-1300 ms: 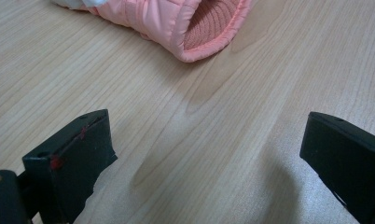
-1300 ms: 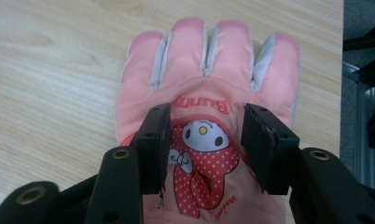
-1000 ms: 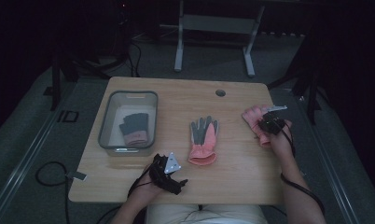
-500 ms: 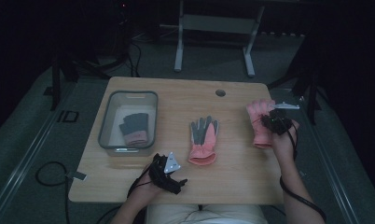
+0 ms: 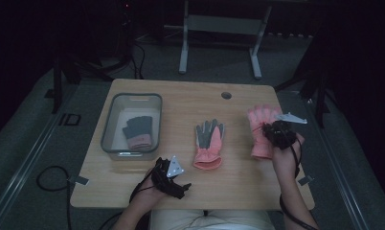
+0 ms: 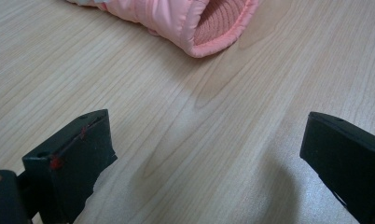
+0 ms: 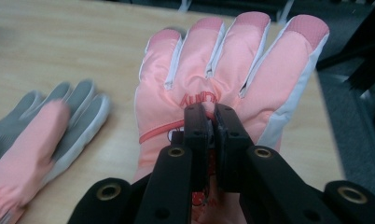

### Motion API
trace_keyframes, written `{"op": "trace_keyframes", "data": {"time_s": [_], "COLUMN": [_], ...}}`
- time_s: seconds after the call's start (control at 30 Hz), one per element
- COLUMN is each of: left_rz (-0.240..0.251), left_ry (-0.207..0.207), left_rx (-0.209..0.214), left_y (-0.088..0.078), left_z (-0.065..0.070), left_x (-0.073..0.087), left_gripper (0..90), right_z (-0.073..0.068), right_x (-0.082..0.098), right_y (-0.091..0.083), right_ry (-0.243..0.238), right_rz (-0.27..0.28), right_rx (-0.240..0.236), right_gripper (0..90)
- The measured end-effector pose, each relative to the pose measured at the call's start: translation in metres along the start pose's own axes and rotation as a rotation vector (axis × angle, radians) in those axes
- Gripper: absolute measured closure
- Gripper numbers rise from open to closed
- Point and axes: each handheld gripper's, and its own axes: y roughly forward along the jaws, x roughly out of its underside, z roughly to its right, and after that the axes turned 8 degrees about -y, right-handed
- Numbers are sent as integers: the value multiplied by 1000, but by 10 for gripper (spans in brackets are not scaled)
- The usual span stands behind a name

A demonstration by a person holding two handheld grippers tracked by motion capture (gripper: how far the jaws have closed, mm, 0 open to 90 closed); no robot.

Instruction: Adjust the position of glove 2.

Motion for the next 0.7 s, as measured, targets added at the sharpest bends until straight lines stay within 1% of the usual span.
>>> {"op": "trace_keyframes", "data": {"time_s": [0.03,0.07,0.1,0.23,0.27,0.3,0.33,0.4,0.47,0.57,0.6,0.67,0.7], "left_rz": [-2,-3,-4,-10,-9,-9,-8,-7,-8,-9,-10,-9,-10], "left_ry": [2,5,9,16,13,13,13,11,17,18,19,19,18], "left_rx": [0,1,-1,0,1,1,0,1,0,-1,-1,-1,1], "left_y": [0,1,1,1,1,1,1,1,1,1,2,2,1], "left_z": [0,1,2,3,3,3,3,3,4,4,4,4,4], "left_x": [0,0,0,0,0,0,0,0,0,1,1,1,1], "left_gripper": [22,22,23,22,23,22,22,22,22,23,23,23,23], "right_z": [-7,-7,-11,-16,-18,-18,-20,-20,-19,-18,-17,-16,-14], "right_x": [11,11,17,24,28,28,32,37,43,45,52,53,53], "right_y": [1,1,5,11,17,17,23,31,40,44,51,53,54], "right_ry": [16,16,20,14,10,10,13,17,13,13,1,-1,-5], "right_rz": [-12,-12,-30,-47,-57,-57,-67,-94,-118,-131,-148,-152,-158], "right_rx": [-13,-13,-19,-17,-13,-13,-7,-16,-13,-18,-27,-31,-43], "right_gripper": [847,847,846,844,842,842,841,837,831,826,776,763,724]}}
